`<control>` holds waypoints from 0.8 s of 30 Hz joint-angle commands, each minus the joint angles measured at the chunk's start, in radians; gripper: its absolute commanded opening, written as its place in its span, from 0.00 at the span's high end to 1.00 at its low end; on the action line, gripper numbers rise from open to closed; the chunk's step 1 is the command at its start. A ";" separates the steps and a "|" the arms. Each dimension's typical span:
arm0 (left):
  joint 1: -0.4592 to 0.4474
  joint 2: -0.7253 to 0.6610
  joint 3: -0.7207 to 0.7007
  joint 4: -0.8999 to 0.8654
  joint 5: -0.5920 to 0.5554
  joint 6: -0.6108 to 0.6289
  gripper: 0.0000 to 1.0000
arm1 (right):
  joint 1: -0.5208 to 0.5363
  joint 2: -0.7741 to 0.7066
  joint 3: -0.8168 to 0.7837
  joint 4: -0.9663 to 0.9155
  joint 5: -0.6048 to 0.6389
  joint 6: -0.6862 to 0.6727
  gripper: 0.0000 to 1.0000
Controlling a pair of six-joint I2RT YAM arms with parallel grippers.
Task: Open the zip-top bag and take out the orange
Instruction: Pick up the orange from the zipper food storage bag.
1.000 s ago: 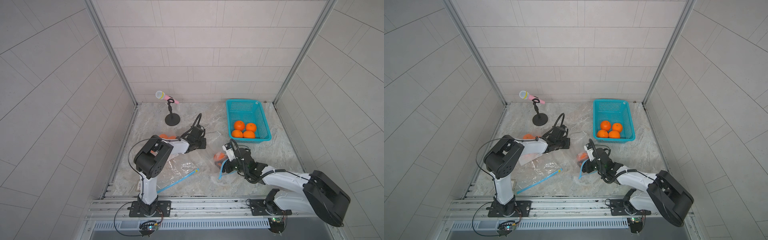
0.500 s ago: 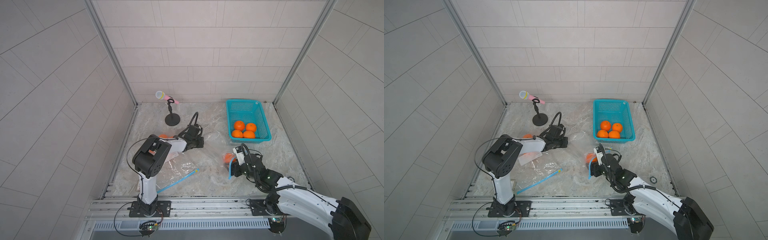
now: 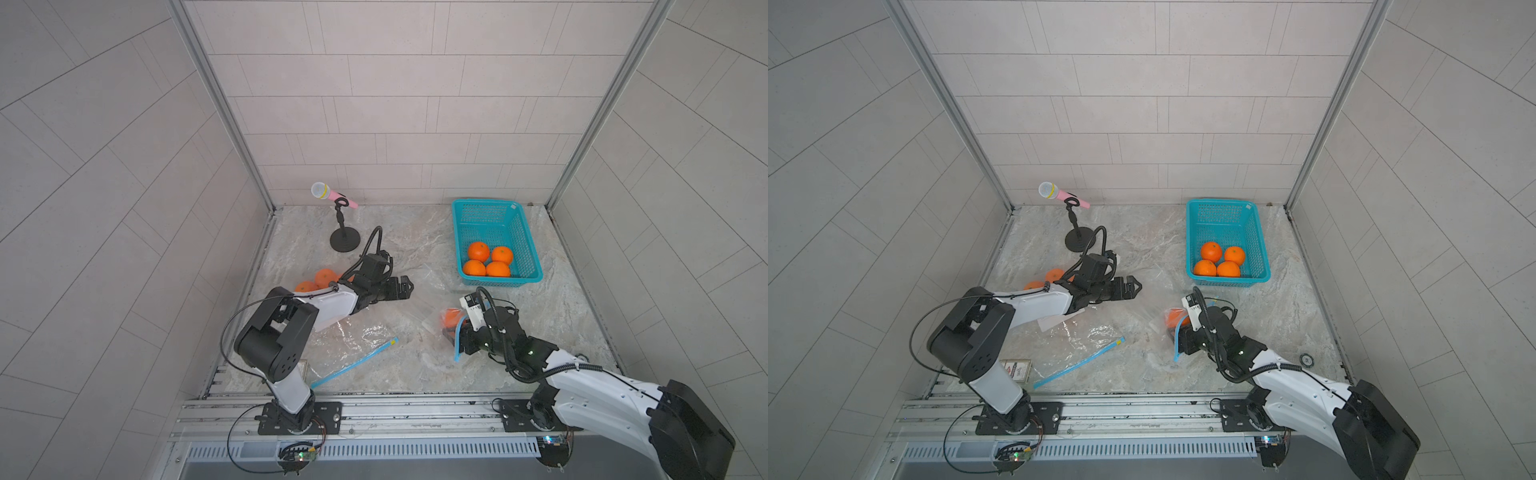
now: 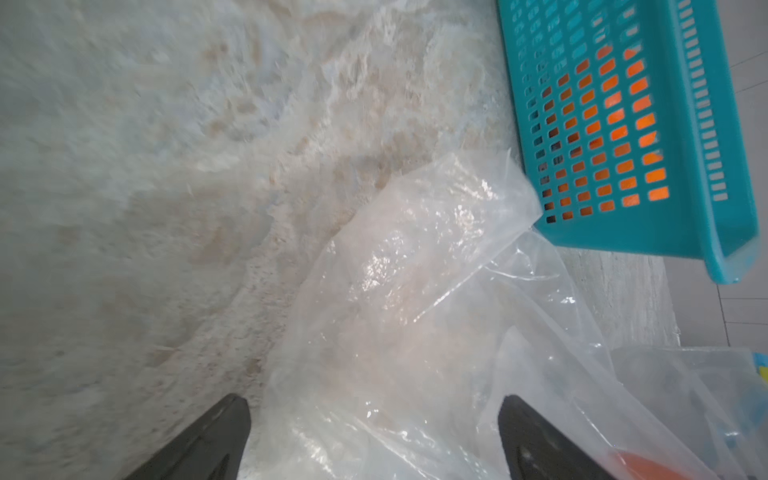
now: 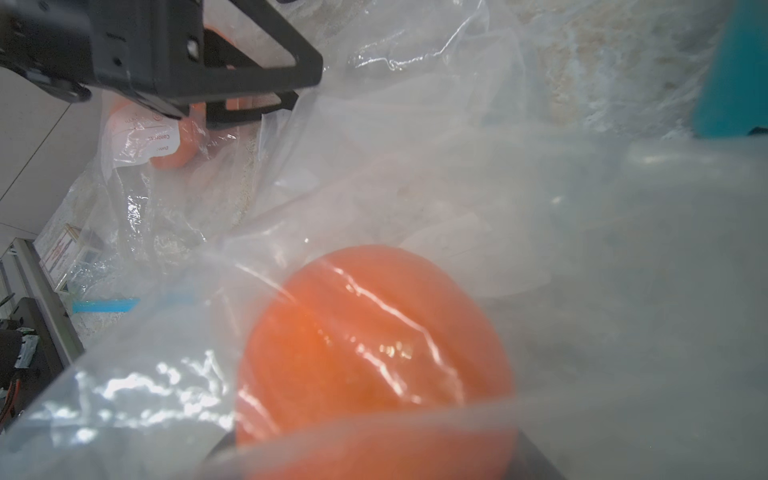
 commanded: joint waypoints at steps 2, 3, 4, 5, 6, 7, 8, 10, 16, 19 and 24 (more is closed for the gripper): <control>-0.031 0.012 -0.030 0.011 0.055 -0.027 0.00 | -0.007 -0.013 0.002 0.042 0.000 -0.003 0.40; -0.041 0.011 -0.026 -0.004 0.050 -0.020 0.01 | -0.009 -0.010 0.002 0.052 0.001 0.000 0.40; -0.046 0.013 -0.027 -0.002 0.060 -0.021 0.08 | -0.008 -0.003 0.002 0.062 -0.001 0.000 0.40; -0.049 0.013 -0.037 0.028 0.083 -0.028 0.21 | -0.009 0.007 0.003 0.075 -0.006 0.000 0.40; -0.051 0.016 -0.048 0.065 0.104 -0.038 0.36 | -0.009 0.020 0.001 0.090 -0.003 0.003 0.40; -0.051 0.022 -0.048 0.082 0.116 -0.042 0.57 | -0.010 0.033 -0.004 0.114 -0.007 0.004 0.40; -0.049 0.031 -0.039 0.081 0.131 -0.042 0.83 | -0.011 0.048 -0.016 0.156 -0.017 0.010 0.40; -0.043 0.044 -0.028 0.079 0.128 -0.040 1.00 | -0.017 0.069 -0.028 0.202 -0.025 0.027 0.40; 0.019 0.012 0.006 -0.086 -0.080 0.023 1.00 | -0.034 -0.050 -0.024 0.060 0.002 0.052 0.41; 0.021 -0.013 0.041 -0.172 -0.175 0.054 1.00 | -0.036 -0.155 -0.041 0.033 -0.002 0.057 0.41; 0.039 0.001 0.054 -0.182 -0.184 0.061 1.00 | -0.065 -0.252 -0.081 0.042 -0.050 0.083 0.42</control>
